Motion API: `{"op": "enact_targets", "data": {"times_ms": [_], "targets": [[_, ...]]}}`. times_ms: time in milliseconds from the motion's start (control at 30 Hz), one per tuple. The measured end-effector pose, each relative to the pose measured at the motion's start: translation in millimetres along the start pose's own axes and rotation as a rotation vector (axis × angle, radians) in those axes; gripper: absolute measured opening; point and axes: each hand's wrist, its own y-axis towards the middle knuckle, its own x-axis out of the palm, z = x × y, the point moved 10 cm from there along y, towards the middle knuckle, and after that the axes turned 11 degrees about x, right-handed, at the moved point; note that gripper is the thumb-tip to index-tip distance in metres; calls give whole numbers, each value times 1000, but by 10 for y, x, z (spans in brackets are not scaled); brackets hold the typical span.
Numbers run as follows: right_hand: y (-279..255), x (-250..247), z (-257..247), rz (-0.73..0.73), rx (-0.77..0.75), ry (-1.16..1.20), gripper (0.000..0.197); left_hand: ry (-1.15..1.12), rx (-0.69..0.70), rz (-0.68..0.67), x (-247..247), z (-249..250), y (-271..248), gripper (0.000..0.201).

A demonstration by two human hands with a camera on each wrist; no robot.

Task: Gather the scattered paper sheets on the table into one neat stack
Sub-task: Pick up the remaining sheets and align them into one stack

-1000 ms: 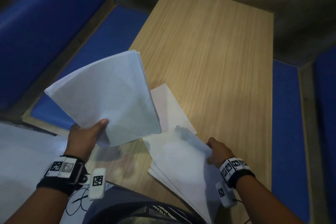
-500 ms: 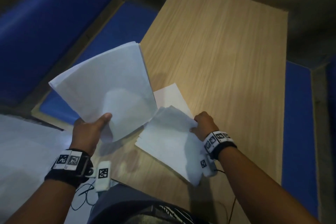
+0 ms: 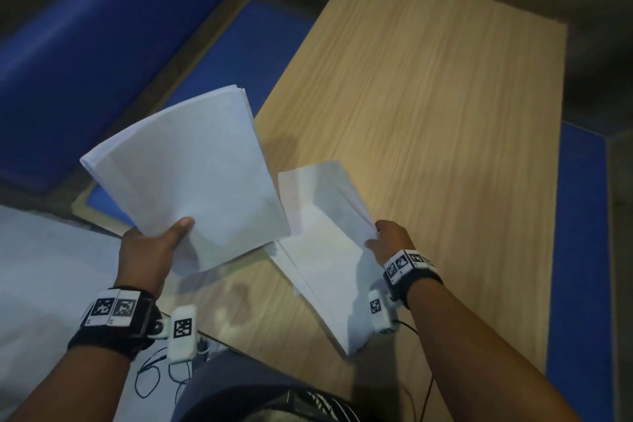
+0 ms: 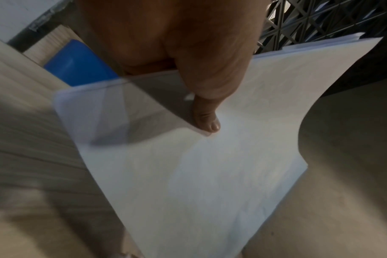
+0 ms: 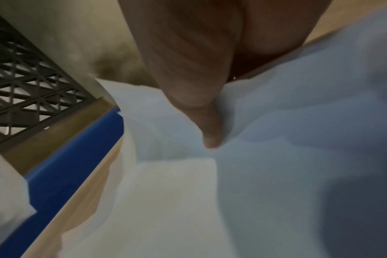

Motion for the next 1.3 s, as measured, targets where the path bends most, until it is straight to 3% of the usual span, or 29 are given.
{"op": "enact_targets", "data": {"times_ms": [167,300,467,600,667,700,800,833,900,967,1000,1067,1167,1233,1300], "targets": [[-263,-384,208,-45,-107,263,20,16,-17,-12,42,-136,70,50],[-469,-804,487,11,-126,464,23,51,-19,-115,288,-265,85,49],[-725,-905,640,52,-90,659,25,-37,-83,-364,1063,-290,-200,31],[-731,-581,693,25,-22,712,35,-187,-215,-632,1795,-156,-712,33],[-729,-427,736,10,-10,759,40,-221,-215,-715,2036,-44,-914,33],[-746,-383,745,21,-21,780,46,-204,-214,-735,2108,6,-990,36],[-795,-306,852,70,5,812,65,-189,-314,-744,2188,-12,-1118,84],[-811,-324,885,101,7,823,66,-209,-338,-754,2212,-10,-1146,92],[-878,-430,910,180,-3,852,66,-192,-230,-791,2269,165,-1158,79],[-975,-613,903,273,-40,910,60,-78,13,-794,2327,430,-1109,43],[-1026,-697,898,295,-62,951,54,-28,124,-787,2363,581,-1102,36],[-1080,-814,915,298,-89,1051,42,10,257,-737,2397,799,-1077,35],[-1139,-939,941,324,-113,1057,53,-25,282,-681,2404,977,-1062,24],[-1158,-1002,918,338,-163,1066,62,-51,297,-707,2450,1052,-1095,29],[-1147,-990,921,293,-139,1118,59,-96,332,-703,2471,1121,-1122,42]]}}
